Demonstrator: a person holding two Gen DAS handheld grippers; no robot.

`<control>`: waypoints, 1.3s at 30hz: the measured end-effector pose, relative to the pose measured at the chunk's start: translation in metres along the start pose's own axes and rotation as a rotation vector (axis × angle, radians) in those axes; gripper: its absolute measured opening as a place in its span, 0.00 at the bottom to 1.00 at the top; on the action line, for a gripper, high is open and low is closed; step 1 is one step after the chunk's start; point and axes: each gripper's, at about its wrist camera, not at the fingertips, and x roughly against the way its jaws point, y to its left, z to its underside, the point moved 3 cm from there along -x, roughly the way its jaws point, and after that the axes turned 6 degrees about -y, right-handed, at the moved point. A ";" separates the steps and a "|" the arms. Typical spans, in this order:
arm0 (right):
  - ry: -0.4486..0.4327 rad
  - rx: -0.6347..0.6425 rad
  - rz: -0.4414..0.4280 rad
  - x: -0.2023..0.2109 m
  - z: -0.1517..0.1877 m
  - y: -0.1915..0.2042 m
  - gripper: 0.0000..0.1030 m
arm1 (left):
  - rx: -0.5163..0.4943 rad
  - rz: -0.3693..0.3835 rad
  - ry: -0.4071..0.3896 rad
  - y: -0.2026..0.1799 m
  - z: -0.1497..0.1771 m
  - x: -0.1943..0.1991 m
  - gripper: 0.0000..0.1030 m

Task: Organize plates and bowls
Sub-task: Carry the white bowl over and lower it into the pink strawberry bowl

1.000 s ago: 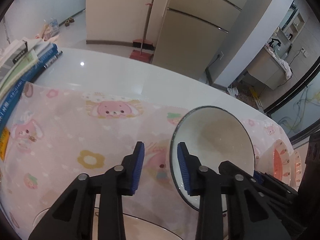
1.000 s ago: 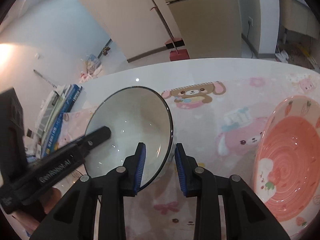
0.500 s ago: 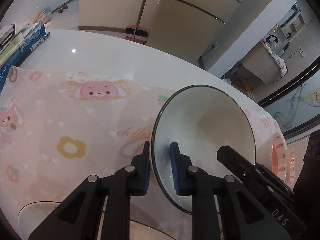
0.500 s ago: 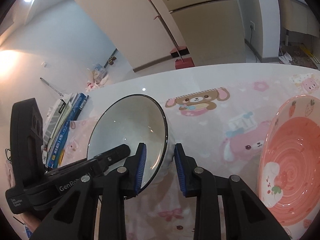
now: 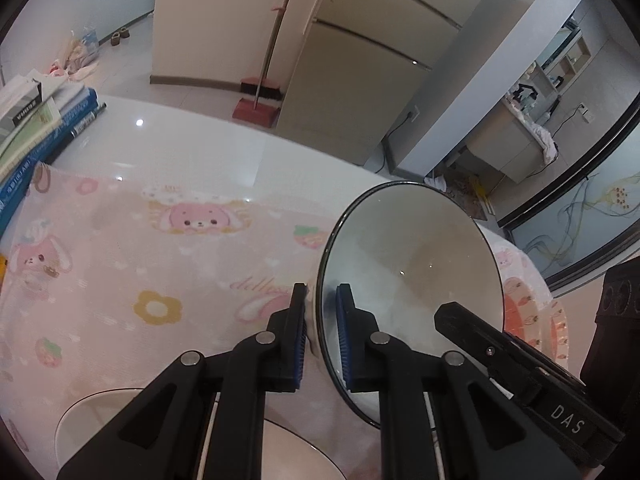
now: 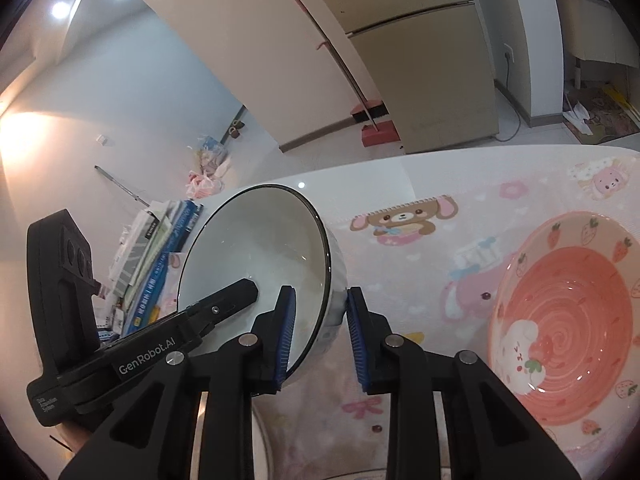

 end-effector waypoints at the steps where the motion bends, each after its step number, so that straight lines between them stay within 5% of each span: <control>1: 0.000 -0.003 -0.007 0.004 -0.001 0.002 0.27 | -0.002 -0.001 -0.009 0.002 0.000 0.005 0.12; 21: -0.127 0.031 -0.076 0.127 -0.023 0.039 0.28 | -0.104 -0.001 -0.222 -0.053 -0.009 0.110 0.12; 26: -0.147 -0.007 -0.129 0.163 -0.024 0.032 0.28 | -0.123 0.040 -0.241 -0.075 -0.012 0.130 0.11; 39: -0.288 -0.032 -0.055 0.241 -0.020 -0.016 0.28 | -0.189 0.103 -0.282 -0.160 -0.003 0.145 0.11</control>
